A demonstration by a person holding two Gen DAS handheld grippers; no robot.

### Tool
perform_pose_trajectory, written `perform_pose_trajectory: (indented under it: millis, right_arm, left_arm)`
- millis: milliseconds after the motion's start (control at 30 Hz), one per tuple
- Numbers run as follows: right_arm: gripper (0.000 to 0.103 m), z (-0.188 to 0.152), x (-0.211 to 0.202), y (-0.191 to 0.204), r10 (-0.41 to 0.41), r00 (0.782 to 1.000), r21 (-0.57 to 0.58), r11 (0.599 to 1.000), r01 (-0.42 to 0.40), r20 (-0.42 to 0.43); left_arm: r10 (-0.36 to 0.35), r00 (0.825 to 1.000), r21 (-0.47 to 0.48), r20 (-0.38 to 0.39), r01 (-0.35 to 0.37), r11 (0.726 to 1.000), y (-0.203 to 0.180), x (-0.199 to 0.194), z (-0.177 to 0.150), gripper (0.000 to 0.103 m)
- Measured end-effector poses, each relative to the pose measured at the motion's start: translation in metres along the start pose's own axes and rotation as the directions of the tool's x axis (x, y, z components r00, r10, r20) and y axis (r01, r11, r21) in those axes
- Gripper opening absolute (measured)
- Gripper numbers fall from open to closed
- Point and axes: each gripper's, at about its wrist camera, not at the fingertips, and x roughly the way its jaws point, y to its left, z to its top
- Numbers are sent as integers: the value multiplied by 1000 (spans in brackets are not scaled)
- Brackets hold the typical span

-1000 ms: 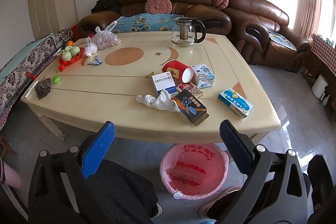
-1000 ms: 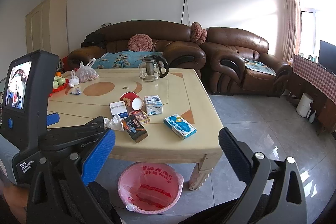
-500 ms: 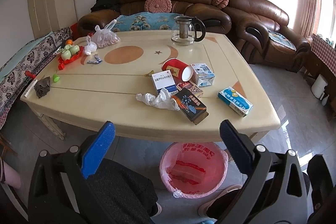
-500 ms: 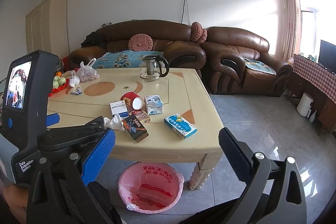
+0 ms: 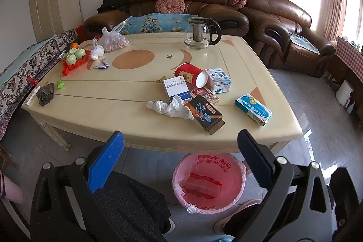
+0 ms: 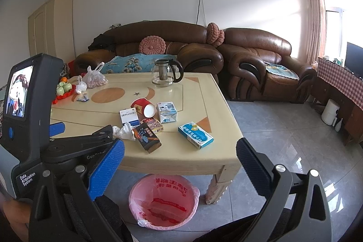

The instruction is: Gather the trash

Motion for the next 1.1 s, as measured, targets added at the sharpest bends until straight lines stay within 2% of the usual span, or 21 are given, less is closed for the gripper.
perform_pose_trajectory:
  millis: [733, 967, 1100]
  right_arm:
    - [97, -1, 0, 1, 3, 1000, 1, 1000, -3, -4]
    - [97, -3, 7, -1, 17, 1000, -7, 1000, -18, -23]
    - [97, -4, 18, -10, 77, 997, -9, 997, -77, -20]
  left_arm:
    - [0, 1000, 1, -1, 0, 1000, 0, 0, 1, 98]
    - [-40, 999, 16, -18, 40, 999, 7, 5, 3, 98]
    - [-84, 996, 79, -39, 87, 993, 13, 12, 9, 98]
